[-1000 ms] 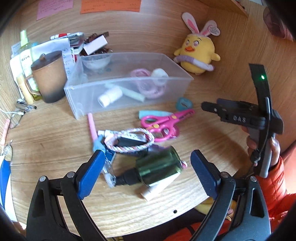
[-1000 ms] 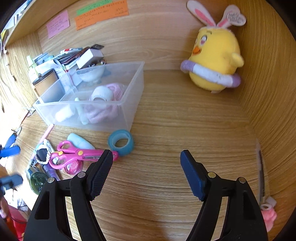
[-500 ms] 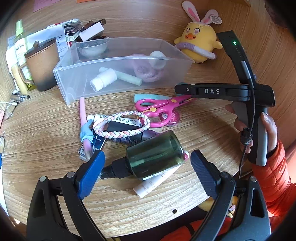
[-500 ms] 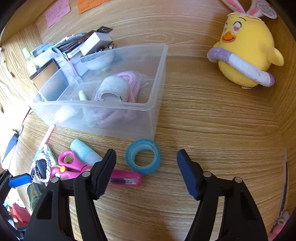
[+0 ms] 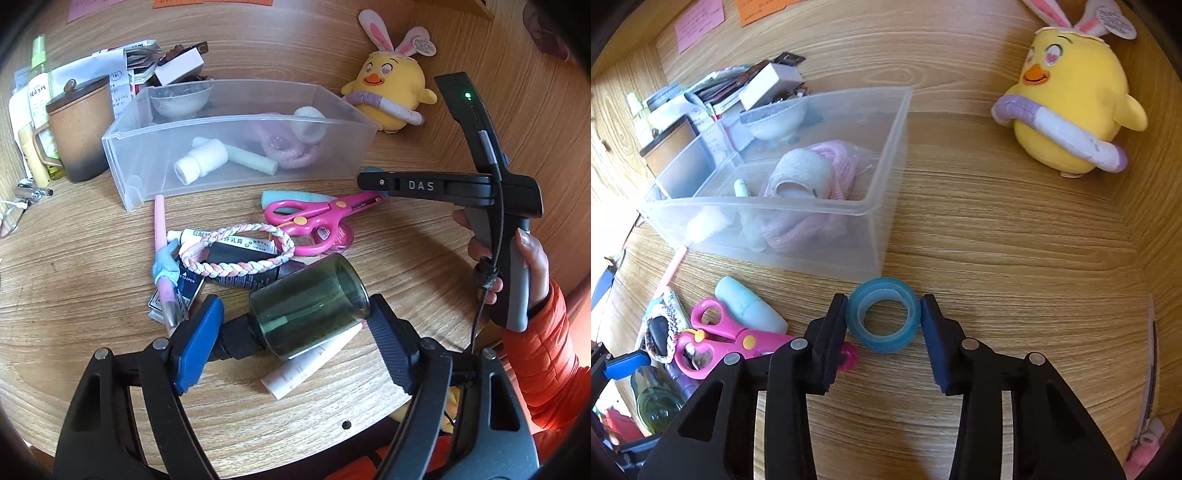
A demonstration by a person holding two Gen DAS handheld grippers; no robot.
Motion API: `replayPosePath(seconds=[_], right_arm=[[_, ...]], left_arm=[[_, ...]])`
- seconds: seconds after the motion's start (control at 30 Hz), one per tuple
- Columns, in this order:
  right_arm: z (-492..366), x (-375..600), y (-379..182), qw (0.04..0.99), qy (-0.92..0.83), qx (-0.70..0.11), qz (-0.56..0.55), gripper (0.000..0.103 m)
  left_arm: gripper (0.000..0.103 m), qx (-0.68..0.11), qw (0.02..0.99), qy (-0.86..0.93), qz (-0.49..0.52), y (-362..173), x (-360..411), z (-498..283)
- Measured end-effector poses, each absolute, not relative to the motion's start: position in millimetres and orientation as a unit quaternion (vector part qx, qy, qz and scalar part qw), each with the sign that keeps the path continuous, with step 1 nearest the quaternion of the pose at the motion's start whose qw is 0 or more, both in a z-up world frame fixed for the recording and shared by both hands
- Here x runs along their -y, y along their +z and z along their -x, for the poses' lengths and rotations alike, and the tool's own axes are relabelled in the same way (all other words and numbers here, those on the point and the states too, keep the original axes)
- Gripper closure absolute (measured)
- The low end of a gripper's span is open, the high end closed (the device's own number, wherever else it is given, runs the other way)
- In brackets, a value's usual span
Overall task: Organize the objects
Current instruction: 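Carry the green bottle and blue tape over the box and release both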
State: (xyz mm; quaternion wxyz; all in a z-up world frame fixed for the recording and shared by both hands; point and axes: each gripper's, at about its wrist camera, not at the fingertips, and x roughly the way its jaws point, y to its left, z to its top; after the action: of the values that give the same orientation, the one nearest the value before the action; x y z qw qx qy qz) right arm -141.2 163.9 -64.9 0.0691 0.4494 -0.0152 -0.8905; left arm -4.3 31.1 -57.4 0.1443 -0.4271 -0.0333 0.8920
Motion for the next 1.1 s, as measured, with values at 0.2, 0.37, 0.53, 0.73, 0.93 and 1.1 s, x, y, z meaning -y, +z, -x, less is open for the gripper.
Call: replayPosePath(seconds=[0.2, 0.37, 0.53, 0.73, 0.93, 1.1], right_arm=[[127.2, -178.0, -52.1, 0.063, -0.899, 0.025, -0.432, 0.066], [115.1, -183.4, -37.9, 0.064, -0.909, 0.026, -0.412, 0.066], [105.0, -182.6, -20.8, 0.066, -0.918, 0.023, -0.389, 0.066], [103.3, -178.4, -5.7, 0.077, -0.925, 0.023, -0.373, 0.066], [109.6, -176.1, 6.1, 0.083, -0.929, 0.028, -0.361, 0.066], [121.5, -166.9, 16.1, 0.091, -0.931, 0.023, -0.352, 0.066]], left_arm=[[0.024, 0.036, 0.147, 0.903, 0.403, -39.8, -28.7, 3.9], [0.024, 0.039, 0.148, 0.911, 0.382, -22.9, -29.3, 8.1], [0.024, 0.042, 0.144, 0.922, 0.358, -2.8, -27.7, 17.3], [0.024, 0.038, 0.129, 0.935, 0.327, 24.1, -21.4, 36.7], [0.024, 0.034, 0.108, 0.945, 0.307, 44.5, -8.4, 60.5], [0.024, 0.028, 0.103, 0.948, 0.3, 54.3, -3.1, 79.8]])
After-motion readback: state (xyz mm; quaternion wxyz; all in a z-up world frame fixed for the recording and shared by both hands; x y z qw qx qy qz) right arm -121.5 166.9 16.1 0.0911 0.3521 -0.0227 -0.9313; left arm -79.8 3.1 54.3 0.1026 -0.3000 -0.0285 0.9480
